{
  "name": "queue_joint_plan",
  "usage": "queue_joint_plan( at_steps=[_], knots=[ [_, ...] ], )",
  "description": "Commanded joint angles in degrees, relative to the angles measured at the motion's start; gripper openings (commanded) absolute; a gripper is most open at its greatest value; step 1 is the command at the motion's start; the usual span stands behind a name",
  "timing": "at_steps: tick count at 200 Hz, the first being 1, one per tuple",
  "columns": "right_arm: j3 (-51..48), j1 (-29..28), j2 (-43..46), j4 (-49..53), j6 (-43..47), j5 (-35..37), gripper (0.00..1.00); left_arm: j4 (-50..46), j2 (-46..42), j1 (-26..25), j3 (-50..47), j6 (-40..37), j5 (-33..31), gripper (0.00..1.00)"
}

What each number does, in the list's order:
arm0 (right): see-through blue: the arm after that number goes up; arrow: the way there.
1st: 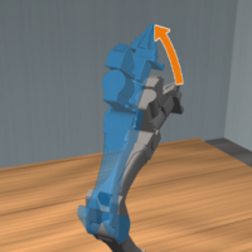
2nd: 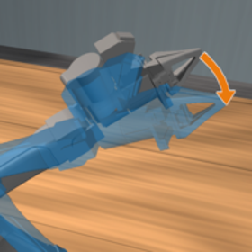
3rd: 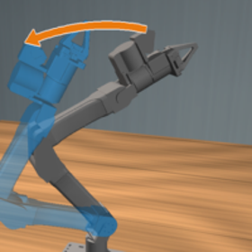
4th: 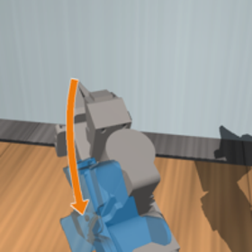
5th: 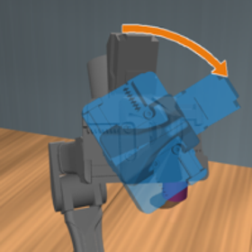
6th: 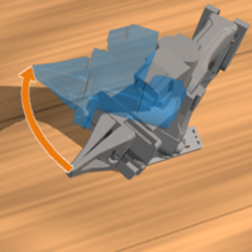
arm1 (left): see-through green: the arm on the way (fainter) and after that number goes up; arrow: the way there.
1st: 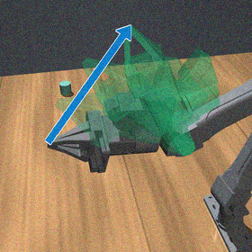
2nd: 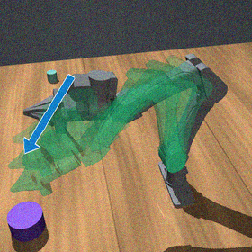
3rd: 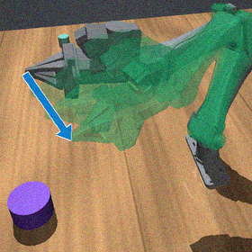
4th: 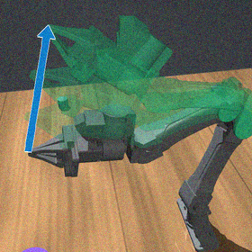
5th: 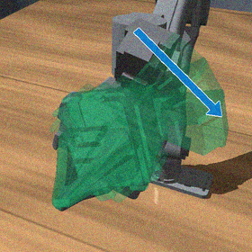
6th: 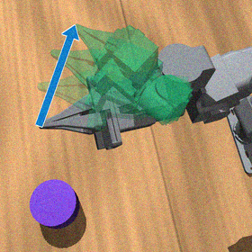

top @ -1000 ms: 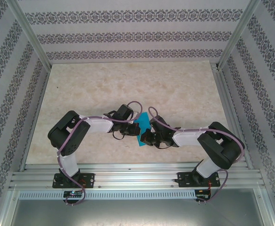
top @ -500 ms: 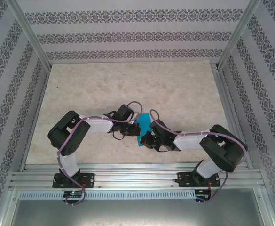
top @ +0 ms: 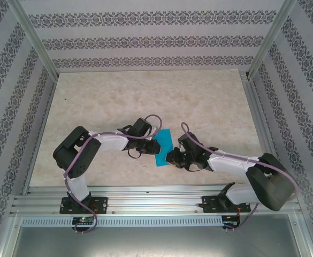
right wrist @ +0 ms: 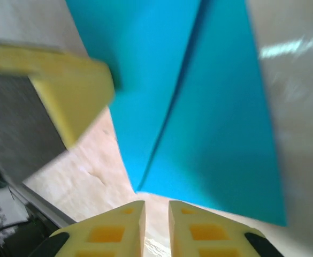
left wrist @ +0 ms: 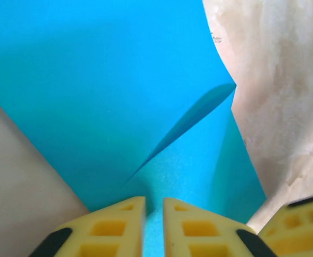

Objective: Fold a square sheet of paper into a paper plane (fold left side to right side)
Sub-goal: Fold the triangle a second time at the center of the table.

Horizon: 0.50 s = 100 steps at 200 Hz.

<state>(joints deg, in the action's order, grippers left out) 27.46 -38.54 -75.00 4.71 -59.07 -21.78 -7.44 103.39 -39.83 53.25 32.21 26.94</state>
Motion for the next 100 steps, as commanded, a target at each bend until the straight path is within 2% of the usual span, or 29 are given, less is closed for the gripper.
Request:
queue_joint_plan(
  at_steps=[1, 37, 74, 100],
  knots=[
    [2.3, 5.3, 4.5, 7.4, 8.8, -0.1, 0.25, -3.4, -5.1, 2.1, 3.5, -1.5, 1.2, 0.25],
    [1.1, 13.1, 6.3, 3.9, 12.1, -4.4, 0.35, -4.2, -11.4, 5.3, 3.1, -0.9, 2.1, 0.41],
    [0.7, 13.7, 1.9, -3.9, 11.3, -7.4, 0.38, 0.6, -16.3, 8.0, -4.1, 3.2, 1.8, 0.54],
    [1.0, 13.7, -1.9, -8.4, 10.9, -8.3, 0.40, 4.3, -18.2, 8.6, -9.3, 6.0, 1.2, 0.58]
  ],
)
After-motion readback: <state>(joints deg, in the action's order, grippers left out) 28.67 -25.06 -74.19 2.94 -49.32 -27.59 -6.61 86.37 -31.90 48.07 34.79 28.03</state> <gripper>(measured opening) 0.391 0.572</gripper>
